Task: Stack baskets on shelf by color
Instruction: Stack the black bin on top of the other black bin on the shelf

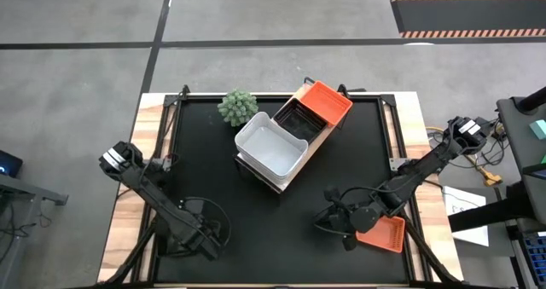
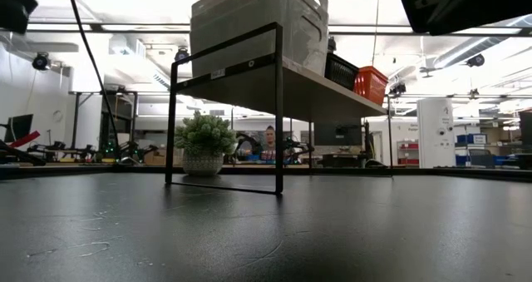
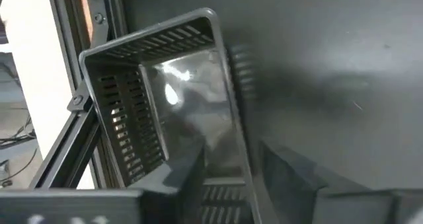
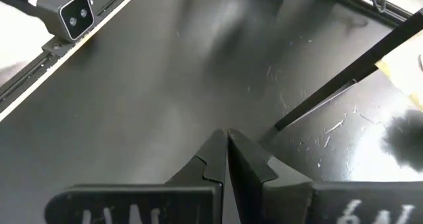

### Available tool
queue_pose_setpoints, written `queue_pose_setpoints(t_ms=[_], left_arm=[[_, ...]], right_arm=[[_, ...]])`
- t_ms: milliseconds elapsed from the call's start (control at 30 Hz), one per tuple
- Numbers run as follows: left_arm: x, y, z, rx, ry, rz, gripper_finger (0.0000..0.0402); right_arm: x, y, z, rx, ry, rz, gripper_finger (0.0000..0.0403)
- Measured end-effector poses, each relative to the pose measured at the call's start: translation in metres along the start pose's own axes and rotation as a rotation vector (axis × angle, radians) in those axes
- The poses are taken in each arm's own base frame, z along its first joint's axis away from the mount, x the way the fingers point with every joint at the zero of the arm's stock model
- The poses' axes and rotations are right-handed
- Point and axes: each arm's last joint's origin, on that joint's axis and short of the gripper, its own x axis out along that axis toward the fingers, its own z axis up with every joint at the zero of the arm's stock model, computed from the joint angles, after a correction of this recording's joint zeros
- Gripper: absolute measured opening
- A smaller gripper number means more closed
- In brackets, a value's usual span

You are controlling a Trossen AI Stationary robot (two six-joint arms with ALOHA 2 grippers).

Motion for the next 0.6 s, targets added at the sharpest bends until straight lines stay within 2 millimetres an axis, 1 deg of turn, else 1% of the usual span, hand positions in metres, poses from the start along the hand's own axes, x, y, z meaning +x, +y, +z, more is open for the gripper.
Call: queue_pose_setpoints(t_ms=[100,200,300,500,600], left_arm=[[0.010,0.001,0.002,-0.024,-0.013,0.023,0.0150],[0.017,0.001,0.003,-0.024,-0.015,0.025,0.0162],[0.022,-0.002,0.002,-0.020,0.002,0.002,0.0164],[0.036,-0.001,0.005,-0.022,-0.008,0.015,0.0164],[0.039,-0.003,0.005,-0.013,-0.001,0.004,0.0153]], right_arm=[[0.000,0.000,0.000,0.000,0.000,0.001,0.0009],[0.000,0.000,0.000,0.000,0.001,0.001,0.0009],[0.000,0.000,0.000,-0.001,0.001,0.001,0.0009],[0.000,0.000,0.000,0.000,0.000,0.001,0.0009],[0.000,0.000,0.000,-0.001,0.000,0.001,0.0009]])
